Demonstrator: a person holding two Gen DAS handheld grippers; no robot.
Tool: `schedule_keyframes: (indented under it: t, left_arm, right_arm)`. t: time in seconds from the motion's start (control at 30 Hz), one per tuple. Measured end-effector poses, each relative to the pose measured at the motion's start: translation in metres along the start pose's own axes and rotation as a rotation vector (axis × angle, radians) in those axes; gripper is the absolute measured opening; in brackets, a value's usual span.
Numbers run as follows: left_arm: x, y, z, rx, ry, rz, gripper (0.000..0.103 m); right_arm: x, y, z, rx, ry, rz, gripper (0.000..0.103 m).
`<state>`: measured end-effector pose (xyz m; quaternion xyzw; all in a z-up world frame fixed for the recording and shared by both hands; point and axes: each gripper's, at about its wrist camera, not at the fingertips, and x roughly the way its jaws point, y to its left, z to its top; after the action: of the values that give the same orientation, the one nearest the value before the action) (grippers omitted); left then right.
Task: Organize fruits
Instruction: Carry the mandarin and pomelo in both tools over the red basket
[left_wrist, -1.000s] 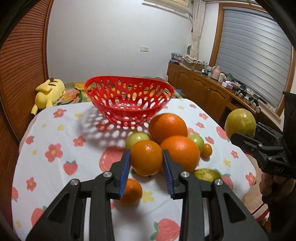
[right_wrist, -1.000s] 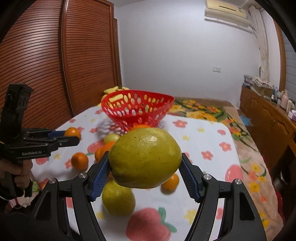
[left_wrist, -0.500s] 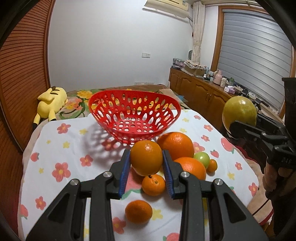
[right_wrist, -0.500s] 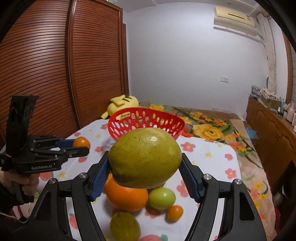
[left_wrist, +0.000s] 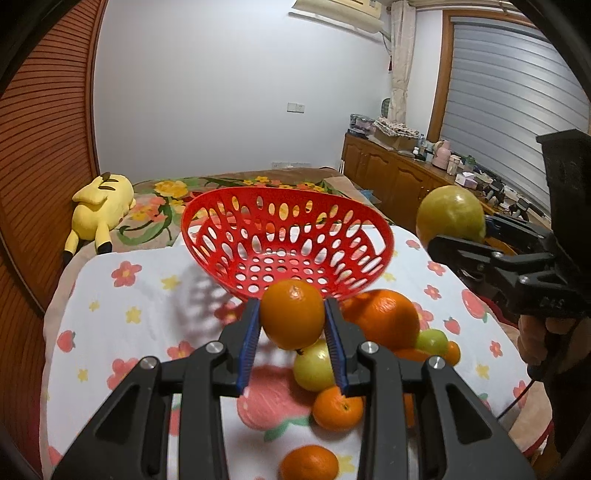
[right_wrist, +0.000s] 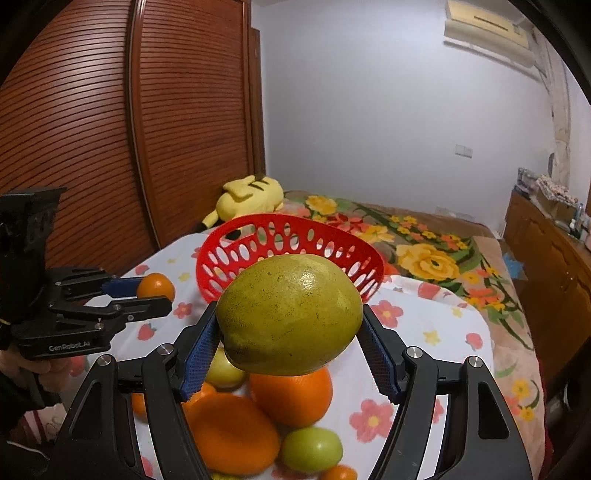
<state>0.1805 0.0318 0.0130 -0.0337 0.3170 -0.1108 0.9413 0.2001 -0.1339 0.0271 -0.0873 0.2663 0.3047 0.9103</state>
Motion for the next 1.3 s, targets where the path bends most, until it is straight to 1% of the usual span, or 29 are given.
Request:
schedule_keyframes:
  t: [0.27, 0.6, 0.93, 1.3]
  left_arm:
    - [0.023, 0.008, 0.021, 0.006, 0.011, -0.004, 0.033]
    - [0.06, 0.019, 0.035, -0.005, 0.046, -0.014, 0.033]
    - [0.081, 0.025, 0.038, -0.003, 0.07, -0.008, 0.033]
    - [0.092, 0.028, 0.036, 0.001, 0.092, -0.003, 0.033]
  right_arm:
    - [0.041, -0.014, 0.02, -0.031, 0.064, 0.018, 0.074]
    - [0.086, -0.019, 0.027, -0.084, 0.164, 0.046, 0.074]
    - [0.115, -0.015, 0.024, -0.164, 0.264, 0.065, 0.074]
    - [0.138, -0.006, 0.019, -0.231, 0.365, 0.049, 0.074]
